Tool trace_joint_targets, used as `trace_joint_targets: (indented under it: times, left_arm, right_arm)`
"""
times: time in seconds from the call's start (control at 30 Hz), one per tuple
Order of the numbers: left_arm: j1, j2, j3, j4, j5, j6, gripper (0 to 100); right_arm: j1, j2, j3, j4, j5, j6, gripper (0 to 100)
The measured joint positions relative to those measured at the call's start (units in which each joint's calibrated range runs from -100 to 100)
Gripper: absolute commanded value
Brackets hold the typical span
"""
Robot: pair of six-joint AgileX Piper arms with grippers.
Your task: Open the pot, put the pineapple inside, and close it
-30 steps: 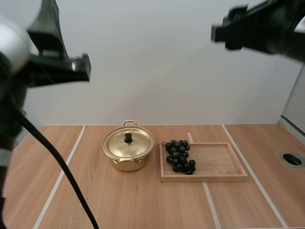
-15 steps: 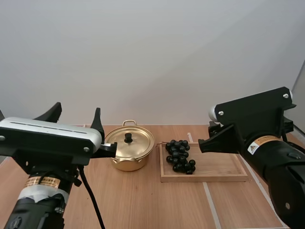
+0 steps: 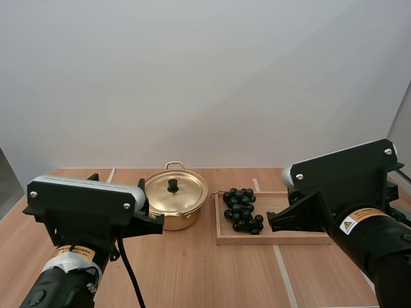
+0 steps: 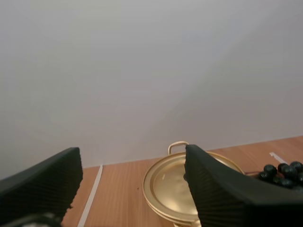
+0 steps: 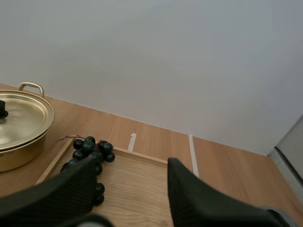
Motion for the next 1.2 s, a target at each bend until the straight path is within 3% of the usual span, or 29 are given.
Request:
trace_joint_targets:
  times: [0.1, 0.17, 0.5, 0.7, 0.93, 1.2]
  left_arm:
    - [-0.01, 0.0, 0.0, 1.3, 6.6, -0.3, 100]
    - [-0.01, 0.0, 0.0, 1.9, 10.5, -0.3, 100]
    - [-0.01, 0.0, 0.0, 3.0, 12.7, -1.1, 100]
    - [-0.01, 0.0, 0.0, 3.1, 13.5, -1.3, 100]
    - [-0.01, 0.0, 0.8, 3.7, 17.2, -2.9, 100]
    - [-0.01, 0.0, 4.1, 8.3, 15.2, -10.8, 100]
  right_arm:
    - [0.0, 0.0, 0.0, 0.8, 0.7, 0.0, 9]
    - [-0.1, 0.0, 0.3, 1.3, -0.2, 0.0, 0]
    - [-0.6, 0.0, 18.5, 0.3, -34.8, 0.0, 0]
    - [0.8, 0.0, 22.5, 8.6, -52.7, 0.0, 0]
    - [5.0, 0.0, 22.5, 12.2, -53.4, 0.0, 0]
    - [5.2, 0.0, 22.7, 12.4, -49.2, 0.0, 0]
